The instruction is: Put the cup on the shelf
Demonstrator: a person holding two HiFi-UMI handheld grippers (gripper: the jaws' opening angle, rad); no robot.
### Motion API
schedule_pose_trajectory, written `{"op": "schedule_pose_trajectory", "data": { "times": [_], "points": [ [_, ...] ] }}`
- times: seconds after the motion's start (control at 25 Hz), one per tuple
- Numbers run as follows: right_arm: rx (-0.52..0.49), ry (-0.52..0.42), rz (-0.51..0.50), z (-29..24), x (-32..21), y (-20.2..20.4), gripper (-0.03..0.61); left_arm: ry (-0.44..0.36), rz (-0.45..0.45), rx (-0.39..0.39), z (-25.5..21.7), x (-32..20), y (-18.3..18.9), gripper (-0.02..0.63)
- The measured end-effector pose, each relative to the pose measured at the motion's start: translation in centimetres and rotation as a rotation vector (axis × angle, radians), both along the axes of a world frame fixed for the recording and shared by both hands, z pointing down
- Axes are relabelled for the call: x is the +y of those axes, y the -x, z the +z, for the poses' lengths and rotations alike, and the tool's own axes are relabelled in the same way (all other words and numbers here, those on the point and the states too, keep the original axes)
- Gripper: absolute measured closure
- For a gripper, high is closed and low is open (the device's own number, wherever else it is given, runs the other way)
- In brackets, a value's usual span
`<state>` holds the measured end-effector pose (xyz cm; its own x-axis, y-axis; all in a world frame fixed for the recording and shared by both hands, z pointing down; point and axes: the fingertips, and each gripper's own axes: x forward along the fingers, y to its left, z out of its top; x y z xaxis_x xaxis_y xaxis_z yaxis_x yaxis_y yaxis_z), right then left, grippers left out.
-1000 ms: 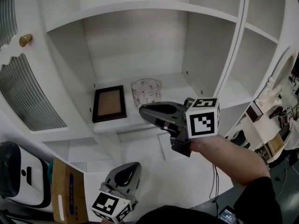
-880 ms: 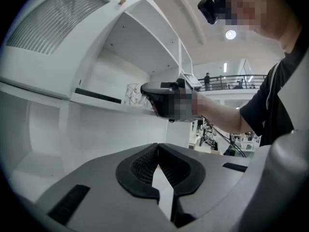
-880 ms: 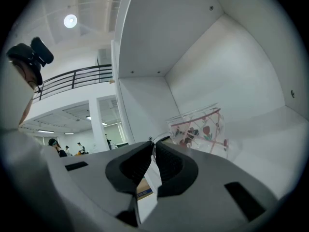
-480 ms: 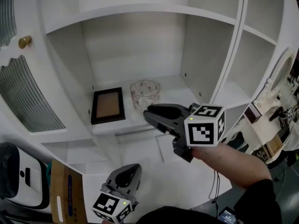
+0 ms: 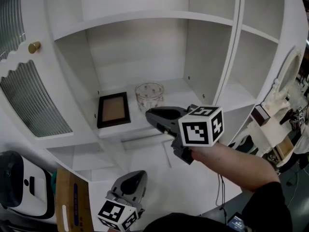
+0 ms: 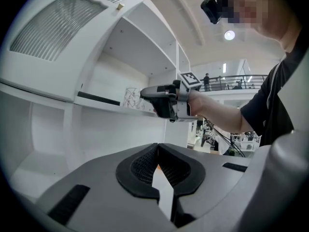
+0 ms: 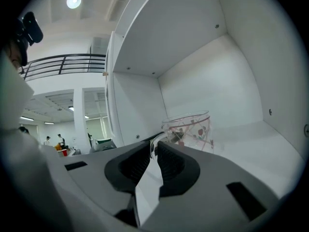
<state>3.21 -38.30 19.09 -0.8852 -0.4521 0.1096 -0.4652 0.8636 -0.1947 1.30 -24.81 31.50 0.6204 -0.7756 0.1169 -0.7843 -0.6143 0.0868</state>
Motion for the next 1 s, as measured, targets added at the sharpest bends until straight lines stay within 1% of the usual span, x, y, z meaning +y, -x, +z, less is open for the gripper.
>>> {"op": "schedule_pose_trajectory", "data": {
  "times": [0.12, 0.28, 0.44, 0.6, 0.72, 1.0],
  "points": [
    [0.005, 0.002, 0.040, 0.1, -0.8, -0.9, 0.529, 0.000, -0.015, 0.002, -0.1, 0.4, 0.5, 0.601],
    [0.016, -0.006, 0.082, 0.0, -1.6, -1.9, 0.529, -0.002, -0.013, 0.004, -0.1, 0.5, 0.9, 0.601],
    [0.031, -0.014, 0.103, 0.0, -1.9, -2.3, 0.529, -0.009, 0.002, 0.004, -0.3, 0.3, 0.7, 0.601],
    [0.039, 0.011, 0.128, 0.0, -2.2, -2.6, 0.529, -0.016, 0.018, 0.002, -0.4, 0.2, 0.5, 0.601],
    [0.052, 0.010, 0.151, -0.1, -2.4, -3.0, 0.529, -0.020, 0.017, 0.004, -0.6, 0.0, 0.6, 0.601],
    [0.030, -0.046, 0.203, -1.0, -2.2, -4.2, 0.529, -0.022, 0.026, 0.005, -0.5, 0.4, 0.5, 0.601]
  ]
}}
